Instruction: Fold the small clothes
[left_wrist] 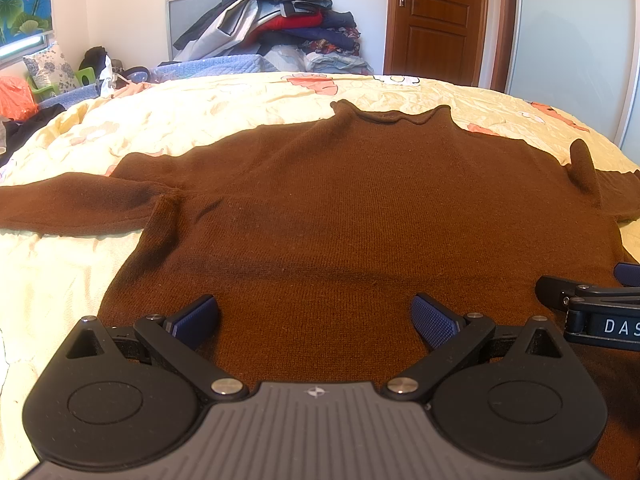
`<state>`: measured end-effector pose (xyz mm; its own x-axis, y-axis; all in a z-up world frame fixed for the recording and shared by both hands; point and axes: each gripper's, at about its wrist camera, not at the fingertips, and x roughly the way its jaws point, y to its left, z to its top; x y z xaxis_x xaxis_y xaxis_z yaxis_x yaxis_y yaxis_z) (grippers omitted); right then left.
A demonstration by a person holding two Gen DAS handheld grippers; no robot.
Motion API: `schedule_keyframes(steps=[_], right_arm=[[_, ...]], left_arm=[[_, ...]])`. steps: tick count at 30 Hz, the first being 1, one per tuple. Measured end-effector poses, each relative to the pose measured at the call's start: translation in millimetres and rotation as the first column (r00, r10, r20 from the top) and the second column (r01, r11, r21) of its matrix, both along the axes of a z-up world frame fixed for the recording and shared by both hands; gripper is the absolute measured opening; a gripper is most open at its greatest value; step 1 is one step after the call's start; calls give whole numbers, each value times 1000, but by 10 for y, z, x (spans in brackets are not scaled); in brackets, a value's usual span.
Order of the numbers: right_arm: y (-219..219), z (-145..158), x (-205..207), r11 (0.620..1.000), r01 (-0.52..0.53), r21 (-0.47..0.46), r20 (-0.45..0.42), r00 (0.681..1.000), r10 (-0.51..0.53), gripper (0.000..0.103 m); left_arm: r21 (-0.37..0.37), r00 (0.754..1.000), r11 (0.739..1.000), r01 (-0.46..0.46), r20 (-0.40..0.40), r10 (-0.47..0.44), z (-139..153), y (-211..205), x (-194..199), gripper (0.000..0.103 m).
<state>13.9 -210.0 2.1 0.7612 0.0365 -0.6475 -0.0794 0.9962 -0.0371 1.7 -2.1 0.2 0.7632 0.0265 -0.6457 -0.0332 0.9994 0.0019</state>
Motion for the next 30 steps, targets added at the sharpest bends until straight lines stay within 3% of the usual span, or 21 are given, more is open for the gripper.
schedule_keyframes(steps=[4, 7, 11, 13, 16, 19, 21, 25, 28, 30], right_arm=[[-3, 3, 3, 1000, -3, 0, -2, 1000, 3, 103], [-64, 110, 53, 994, -103, 18, -64, 993, 104, 103], [-763, 478, 65, 965, -74, 252, 69, 996, 58, 103], [-1370, 598, 143, 916, -26, 400, 135, 990, -31, 103], [-2371, 654, 356, 809, 97, 580, 118, 972, -202, 103], [-3263, 610, 529, 677, 306, 670, 52, 890, -454, 97], [-3662, 560, 650, 616, 386, 687, 9, 843, -538, 90], [-4115, 377, 990, 550, 513, 659, -90, 780, -620, 82], [-4204, 225, 1172, 512, 506, 694, -109, 777, -620, 80], [-4208, 189, 1296, 507, 487, 711, -99, 784, -613, 77]], left_arm=[[0, 1000, 1000, 0, 0, 0, 0, 1, 0, 103], [0, 1000, 1000, 1, 0, -1, -1, -3, -4, 103], [-2, 1000, 1000, 1, 0, -1, 0, 2, 0, 103], [-2, 1000, 1000, 2, 0, -2, 1, 4, 0, 103], [-2, 1000, 1000, 2, 0, -2, 0, 4, -1, 103], [-2, 1000, 1000, 2, 1, -2, 1, 2, -1, 103], [-2, 1000, 1000, 1, 0, -1, 1, 4, 0, 103], [-2, 1000, 1000, 1, 0, -1, 0, 4, 0, 103], [-2, 1000, 1000, 1, 1, -1, -1, 5, -1, 103], [-2, 1000, 1000, 1, 1, -1, 1, 4, -1, 103]])
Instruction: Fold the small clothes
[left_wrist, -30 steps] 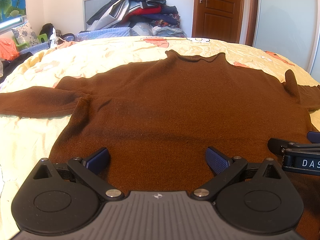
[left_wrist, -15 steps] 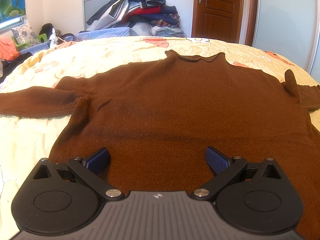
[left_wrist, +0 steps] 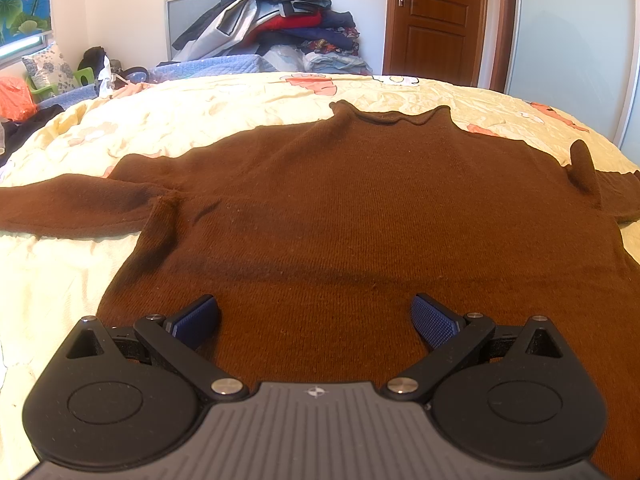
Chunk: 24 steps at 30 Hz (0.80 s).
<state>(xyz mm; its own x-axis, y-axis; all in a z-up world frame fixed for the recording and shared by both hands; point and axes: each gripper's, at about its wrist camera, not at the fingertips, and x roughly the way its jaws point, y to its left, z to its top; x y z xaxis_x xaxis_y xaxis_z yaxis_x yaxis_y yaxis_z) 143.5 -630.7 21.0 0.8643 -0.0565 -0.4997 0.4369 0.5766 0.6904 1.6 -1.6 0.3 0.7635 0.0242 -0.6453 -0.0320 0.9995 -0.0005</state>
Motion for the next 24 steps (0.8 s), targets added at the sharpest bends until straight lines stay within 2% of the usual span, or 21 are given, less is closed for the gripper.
schedule_keyframes(steps=[1, 2, 3, 4, 5, 6, 8, 10, 12, 13, 14, 15, 18, 19, 20, 21, 23, 24], right_arm=[[-11, 3, 45, 1000, 0, -6, -1, 1000, 0, 69], [-2, -22, 107, 1000, -5, -18, -14, 1000, 5, 50], [7, -77, 183, 999, -6, -38, -35, 999, 4, 39], [-44, -108, 217, 999, -1, -53, -59, 998, -2, 17], [-31, -135, 210, 998, 14, -66, -76, 997, -19, 9], [-20, -158, 187, 997, 27, -66, -62, 998, -31, 9], [-38, -11, 78, 994, 57, -90, -26, 998, -60, 12], [217, 193, 16, 984, 30, -176, 22, 999, -26, 12], [641, 439, -56, 972, -69, -224, 86, 992, 91, 12], [964, 582, -92, 957, -145, -253, 130, 975, 182, 12], [1307, 703, -131, 936, -220, -276, 166, 948, 272, 12], [1703, 808, -156, 901, -318, -293, 190, 905, 381, 12], [2823, 958, -280, 764, -554, -330, 218, 743, 633, 20], [3171, 936, -309, 709, -629, -318, 211, 682, 700, 49], [3468, 894, -330, 653, -698, -295, 194, 625, 756, 93], [3696, 812, -379, 622, -734, -274, 188, 593, 783, 103], [3897, 683, -526, 602, -759, -247, 193, 570, 799, 86], [3915, 613, -587, 595, -774, -216, 189, 565, 803, 85]], left_arm=[[-1, 1000, 1000, -1, 0, 1, 1, -4, -1, 103], [0, 1000, 1000, 0, 0, 0, -1, -2, -1, 103], [0, 1000, 1000, 0, 0, 0, -1, 0, 0, 103], [-1, 1000, 1000, 1, 0, -1, 0, 2, 3, 103], [-3, 1000, 1000, 2, 1, -2, 2, 3, 4, 103], [-7, 1000, 1000, 3, 2, -3, 3, 6, 2, 103], [-13, 1000, 1000, 5, 3, -5, 6, 17, 7, 103], [-19, 1000, 1000, 6, 5, -6, 10, 22, 15, 103], [-27, 1000, 1000, 6, 7, -6, 13, 33, 19, 103], [-30, 1000, 1000, 6, 8, -6, 13, 42, 23, 103], [-32, 1000, 999, 6, 9, -6, 13, 47, 22, 103], [-30, 1000, 1000, 6, 9, -6, 12, 48, 20, 103], [-23, 1000, 1000, 10, 6, -10, 13, 51, 16, 103], [-21, 1000, 1000, 13, 6, -13, 12, 52, 17, 103], [-20, 1000, 1000, 16, 5, -16, 11, 52, 19, 103], [-19, 1000, 1000, 19, 5, -19, 10, 49, 21, 103], [-25, 1000, 999, 23, 6, -23, 13, 67, 12, 103], [-35, 1000, 999, 23, 9, -22, 18, 86, 6, 103]])
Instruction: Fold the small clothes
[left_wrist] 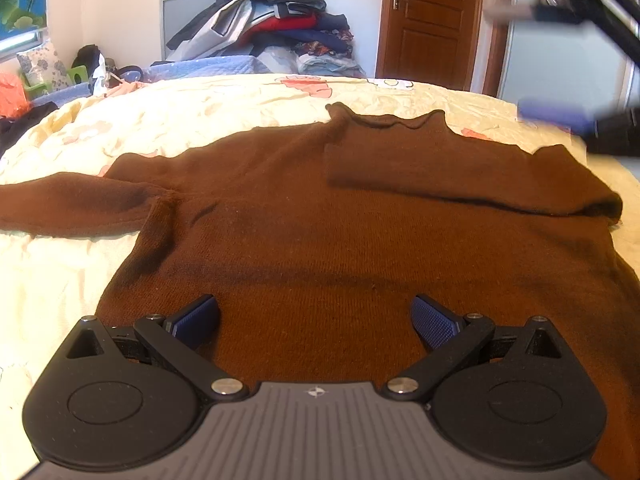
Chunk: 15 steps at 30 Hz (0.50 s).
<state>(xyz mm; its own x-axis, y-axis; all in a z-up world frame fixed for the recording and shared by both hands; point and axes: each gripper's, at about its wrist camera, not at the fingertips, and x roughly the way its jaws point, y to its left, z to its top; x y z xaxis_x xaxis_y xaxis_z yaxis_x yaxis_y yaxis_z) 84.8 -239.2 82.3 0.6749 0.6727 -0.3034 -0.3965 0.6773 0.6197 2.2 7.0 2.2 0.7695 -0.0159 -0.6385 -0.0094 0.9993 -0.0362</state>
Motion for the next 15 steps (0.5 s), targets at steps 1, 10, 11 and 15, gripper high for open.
schedule_keyframes(steps=[1, 10, 11, 15], right_arm=[[-28, -74, -79, 1000, 5, 14, -22, 1000, -5, 85], [-409, -689, -705, 979, 111, -168, -7, 993, -114, 92], [-437, -688, -718, 982, 120, -144, 11, 993, -119, 95], [-469, -808, -626, 987, 114, -109, -44, 992, -119, 99]], left_arm=[[-12, 1000, 1000, -5, 1, 5, 9, 25, -6, 103], [-612, 995, 787, -78, -103, 18, 303, 590, 741, 103], [-629, 992, 772, -87, -125, 10, 286, 583, 954, 103], [-575, 976, 805, -143, -215, 20, 117, 432, 1425, 90]])
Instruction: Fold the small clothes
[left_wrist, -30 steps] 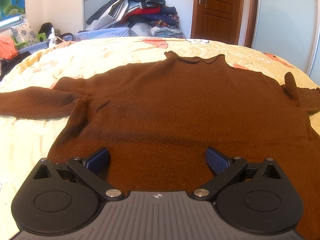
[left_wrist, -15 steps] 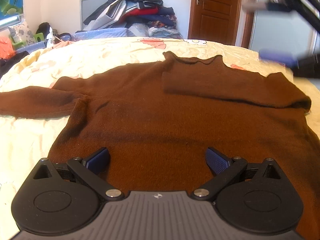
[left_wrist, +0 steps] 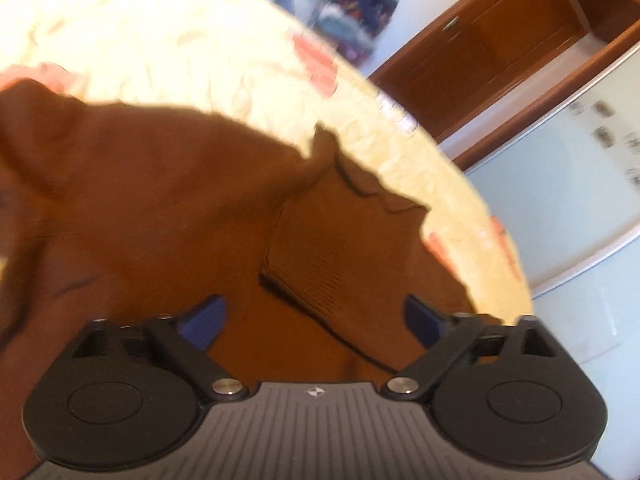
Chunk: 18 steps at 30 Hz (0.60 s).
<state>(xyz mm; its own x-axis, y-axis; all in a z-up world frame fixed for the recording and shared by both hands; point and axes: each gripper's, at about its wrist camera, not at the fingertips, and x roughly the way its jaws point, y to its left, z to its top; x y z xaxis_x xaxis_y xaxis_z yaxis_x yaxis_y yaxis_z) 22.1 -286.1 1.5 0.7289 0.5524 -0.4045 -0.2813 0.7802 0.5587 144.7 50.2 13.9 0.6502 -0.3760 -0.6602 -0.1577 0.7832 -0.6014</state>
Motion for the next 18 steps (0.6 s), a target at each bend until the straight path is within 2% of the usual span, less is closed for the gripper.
schedule_keyframes(steps=[1, 3, 4, 5, 6, 9, 13, 16, 17, 18], right_arm=[[-29, -22, 6, 1000, 4, 20, -3, 1000, -4, 99], [-78, -49, 2, 998, 4, 59, -4, 1000, -4, 100], [-91, -57, 1, 997, 7, 72, -3, 1000, -7, 100], [-105, -63, -2, 997, 10, 82, -2, 1000, -9, 100], [-107, -59, -1, 996, 10, 87, -2, 1000, -10, 100], [-106, -63, -9, 996, 4, 87, 1, 1000, -5, 101], [-118, -69, -12, 996, 2, 94, 1, 1000, -2, 101], [-130, -84, -32, 996, 0, 93, 2, 1000, 0, 102], [-128, -82, -32, 996, -2, 92, 2, 1000, 2, 103], [-123, -72, -36, 996, -3, 90, 2, 1000, 3, 103]], left_arm=[[33, 1000, 999, -4, 23, 3, 3, -58, 40, 87], [118, 1000, 993, 9, 22, -12, 10, -185, 144, 52], [175, 1000, 985, 6, 22, -10, 10, -253, 171, 39], [268, 1000, 963, 7, 10, -10, 6, -349, 220, 5], [311, 1000, 950, 11, 0, -11, 16, -377, 241, 5], [377, 999, 926, -12, 45, -5, 145, -403, 186, 5], [466, 985, 883, -58, 169, -24, 503, -268, -149, 5], [498, 974, 853, -157, 219, 52, 635, 145, -329, 5], [517, 970, 832, -199, 222, 94, 623, 334, -366, 5], [526, 971, 823, -213, 211, 117, 620, 439, -392, 5]])
